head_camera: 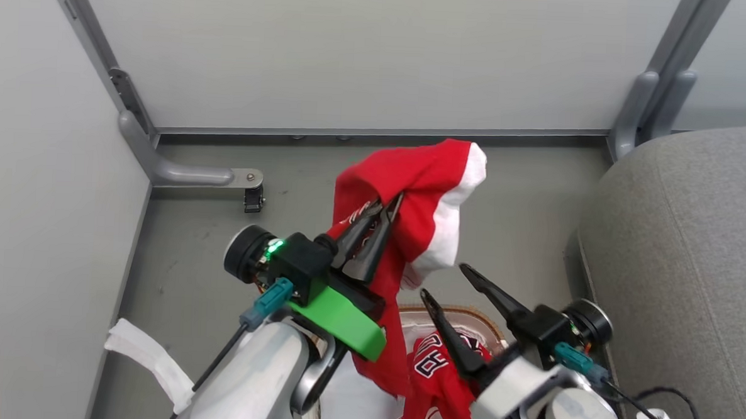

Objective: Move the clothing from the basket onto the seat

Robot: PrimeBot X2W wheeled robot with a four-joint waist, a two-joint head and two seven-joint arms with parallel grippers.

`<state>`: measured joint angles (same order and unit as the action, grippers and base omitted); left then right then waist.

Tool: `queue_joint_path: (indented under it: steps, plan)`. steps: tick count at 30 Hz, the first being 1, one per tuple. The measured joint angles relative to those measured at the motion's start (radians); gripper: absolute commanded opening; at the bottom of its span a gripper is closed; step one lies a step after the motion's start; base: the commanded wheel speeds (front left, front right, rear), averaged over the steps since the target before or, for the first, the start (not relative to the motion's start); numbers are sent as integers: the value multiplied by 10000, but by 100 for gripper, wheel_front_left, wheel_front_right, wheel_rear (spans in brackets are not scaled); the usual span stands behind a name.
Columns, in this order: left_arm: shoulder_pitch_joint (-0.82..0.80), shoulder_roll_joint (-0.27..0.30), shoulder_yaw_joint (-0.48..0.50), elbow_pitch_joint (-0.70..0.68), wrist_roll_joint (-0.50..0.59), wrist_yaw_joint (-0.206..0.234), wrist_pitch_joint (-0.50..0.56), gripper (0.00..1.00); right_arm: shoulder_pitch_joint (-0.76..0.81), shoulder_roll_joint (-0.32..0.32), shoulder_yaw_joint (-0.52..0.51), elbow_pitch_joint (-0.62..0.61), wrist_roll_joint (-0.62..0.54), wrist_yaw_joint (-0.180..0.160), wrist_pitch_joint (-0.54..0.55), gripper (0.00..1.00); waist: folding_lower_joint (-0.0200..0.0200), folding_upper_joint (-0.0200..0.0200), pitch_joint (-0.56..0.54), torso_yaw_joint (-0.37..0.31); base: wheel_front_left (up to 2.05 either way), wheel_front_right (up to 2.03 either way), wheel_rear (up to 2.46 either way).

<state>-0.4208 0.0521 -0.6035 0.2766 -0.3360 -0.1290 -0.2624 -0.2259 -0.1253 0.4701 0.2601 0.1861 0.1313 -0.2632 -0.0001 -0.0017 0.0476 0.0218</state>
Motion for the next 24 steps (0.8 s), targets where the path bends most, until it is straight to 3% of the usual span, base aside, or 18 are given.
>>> queue_joint_path:
  steps: [9, 10, 11, 15, 16, 17, 18, 24]
  plan:
    - [-13, -13, -905, 44, -518, 0, 0, 0, -1306, 405, 800, 339, 343, 0, -2, 100, 0, 0, 130, 583, 0, 0, 0]
    - [-14, -12, -976, 59, -570, 0, 0, 0, -1361, 451, 784, 389, 359, 0, -2, 44, 0, 0, 138, 640, 0, 0, 0]
    - [-15, -12, -1076, 79, -627, 0, 2, 0, -1401, 502, 731, 449, 414, 0, -2, 0, 0, 0, 145, 711, 0, 0, 0]
    - [-10, -13, -1187, 203, -681, 0, 0, 0, -1420, 602, 491, 531, 516, 0, 0, 0, 0, 0, 167, 924, 0, 0, 0]
    - [-1, -13, -1162, 211, -677, 0, 0, 14, -1400, 625, 407, 529, 508, -2, 0, 0, 0, 0, 177, 935, 0, 0, 0]
    - [6, -13, -1114, 236, -660, 0, 0, 76, -1342, 637, 301, 525, 499, 0, -2, 0, 0, 0, 183, 922, 0, 0, 0]
    - [19, -15, -1064, 297, -635, 0, 0, 100, -1268, 642, 238, 529, 474, 0, -2, 0, 0, 0, 188, 888, 0, 0, 0]
    - [210, -13, -719, 464, -307, 0, 0, 100, -883, 487, 12, 395, 332, -2, 0, 0, 0, 0, 217, 330, 0, 0, 0]
